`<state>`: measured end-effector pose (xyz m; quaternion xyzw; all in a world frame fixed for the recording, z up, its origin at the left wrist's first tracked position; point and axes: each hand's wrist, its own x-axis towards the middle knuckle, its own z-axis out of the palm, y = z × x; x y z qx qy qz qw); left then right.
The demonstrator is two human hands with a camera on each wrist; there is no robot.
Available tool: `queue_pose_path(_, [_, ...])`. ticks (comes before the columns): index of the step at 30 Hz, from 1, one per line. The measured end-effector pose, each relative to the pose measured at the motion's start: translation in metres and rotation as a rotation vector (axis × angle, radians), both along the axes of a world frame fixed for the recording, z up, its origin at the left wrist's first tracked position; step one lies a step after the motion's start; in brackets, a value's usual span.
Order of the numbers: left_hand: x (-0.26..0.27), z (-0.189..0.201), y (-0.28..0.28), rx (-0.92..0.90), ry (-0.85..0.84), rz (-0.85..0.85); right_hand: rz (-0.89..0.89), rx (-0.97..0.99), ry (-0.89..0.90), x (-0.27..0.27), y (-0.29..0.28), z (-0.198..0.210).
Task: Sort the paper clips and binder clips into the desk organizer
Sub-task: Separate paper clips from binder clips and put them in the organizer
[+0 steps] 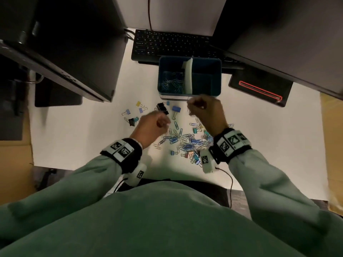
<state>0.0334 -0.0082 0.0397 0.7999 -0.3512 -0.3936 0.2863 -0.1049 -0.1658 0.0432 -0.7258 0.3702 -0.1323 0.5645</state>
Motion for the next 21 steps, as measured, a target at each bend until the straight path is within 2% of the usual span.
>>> queue_pose_path(3, [0.019, 0.029, -0.037, -0.171, 0.037, 0.179, -0.103, -0.055, -0.066, 0.039, -0.017, 0.015])
queue_pose_path(5, [0.032, 0.033, -0.066, -0.256, 0.033, 0.275, -0.102, -0.173, 0.021, 0.063, -0.024, 0.013])
queue_pose_path(7, [0.039, 0.028, -0.087, -0.261, 0.012, 0.288, -0.038, -0.236, 0.131, 0.078, -0.028, 0.008])
queue_pose_path(10, [0.04, 0.015, -0.095, -0.221, -0.034, 0.196, 0.063, -0.411, 0.26, 0.074, -0.024, 0.007])
queue_pose_path(12, [0.038, 0.011, -0.076, -0.248, -0.099, 0.168, 0.049, -0.605, 0.171, 0.055, -0.012, 0.008])
queue_pose_path(13, [0.037, 0.01, -0.062, -0.26, -0.142, 0.156, 0.048, -0.639, 0.143, 0.043, -0.004, 0.008])
queue_pose_path(15, [0.033, 0.001, -0.024, -0.207, -0.197, 0.065, 0.204, -0.545, 0.253, 0.018, 0.018, -0.001])
queue_pose_path(18, [0.019, -0.027, 0.034, 0.08, -0.171, -0.218, 0.528, -0.443, 0.556, -0.005, 0.047, -0.031])
queue_pose_path(19, [0.014, -0.038, 0.048, 0.156, -0.197, -0.318, 0.58, -0.438, 0.603, -0.008, 0.054, -0.041])
queue_pose_path(21, [0.006, -0.058, 0.062, 0.189, -0.28, -0.454, 0.653, -0.482, 0.635, -0.007, 0.065, -0.057])
